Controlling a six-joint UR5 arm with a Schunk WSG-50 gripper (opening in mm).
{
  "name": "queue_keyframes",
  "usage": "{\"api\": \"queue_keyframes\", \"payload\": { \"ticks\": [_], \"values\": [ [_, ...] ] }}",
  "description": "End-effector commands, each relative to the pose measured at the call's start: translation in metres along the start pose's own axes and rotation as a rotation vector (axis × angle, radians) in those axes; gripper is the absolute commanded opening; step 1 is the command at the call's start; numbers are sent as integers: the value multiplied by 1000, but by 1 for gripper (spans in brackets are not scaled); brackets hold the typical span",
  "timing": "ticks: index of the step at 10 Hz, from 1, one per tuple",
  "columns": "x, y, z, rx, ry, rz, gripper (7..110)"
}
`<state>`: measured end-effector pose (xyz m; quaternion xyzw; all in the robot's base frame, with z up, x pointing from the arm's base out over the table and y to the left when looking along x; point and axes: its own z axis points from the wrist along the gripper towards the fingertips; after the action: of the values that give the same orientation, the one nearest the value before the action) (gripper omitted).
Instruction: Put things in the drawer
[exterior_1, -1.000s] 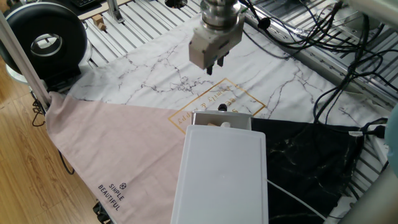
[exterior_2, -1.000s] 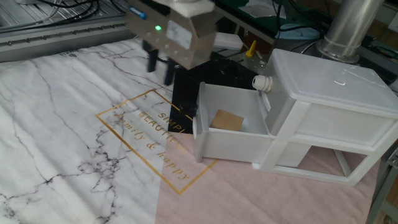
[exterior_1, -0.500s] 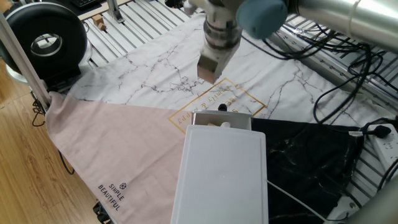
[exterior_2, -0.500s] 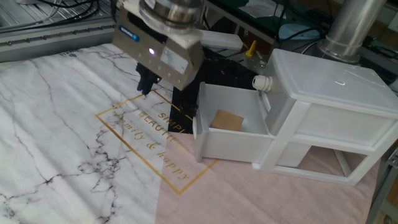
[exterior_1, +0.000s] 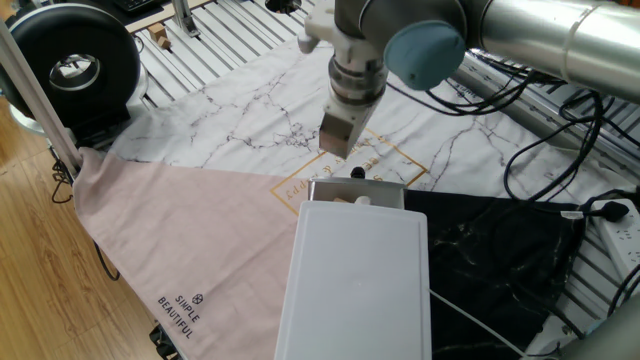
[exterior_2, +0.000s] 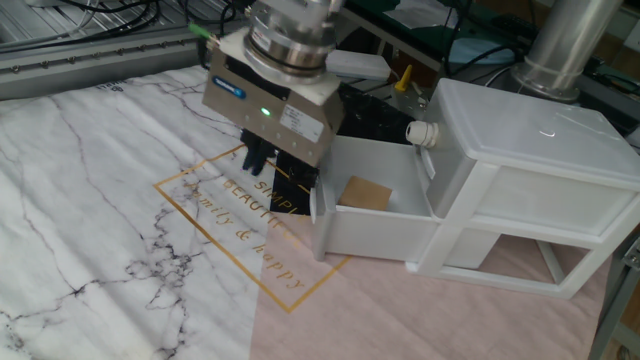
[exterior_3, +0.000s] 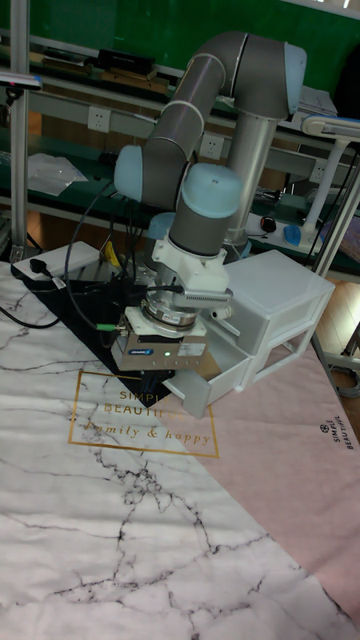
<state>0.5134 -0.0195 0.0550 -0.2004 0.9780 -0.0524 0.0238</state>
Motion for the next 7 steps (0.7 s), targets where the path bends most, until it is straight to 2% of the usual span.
{"api": "queue_keyframes", "payload": {
  "ticks": [1,4,5,6,7],
  "values": [
    [2,10,1,-40,-5,-32,7],
    [20,-8,0,-18,60,-88,7],
    [23,-14,0,-21,65,-106,7],
    [26,-13,-1,-53,77,-133,7],
    [28,-1,-4,-106,79,-148,7]
  ]
}}
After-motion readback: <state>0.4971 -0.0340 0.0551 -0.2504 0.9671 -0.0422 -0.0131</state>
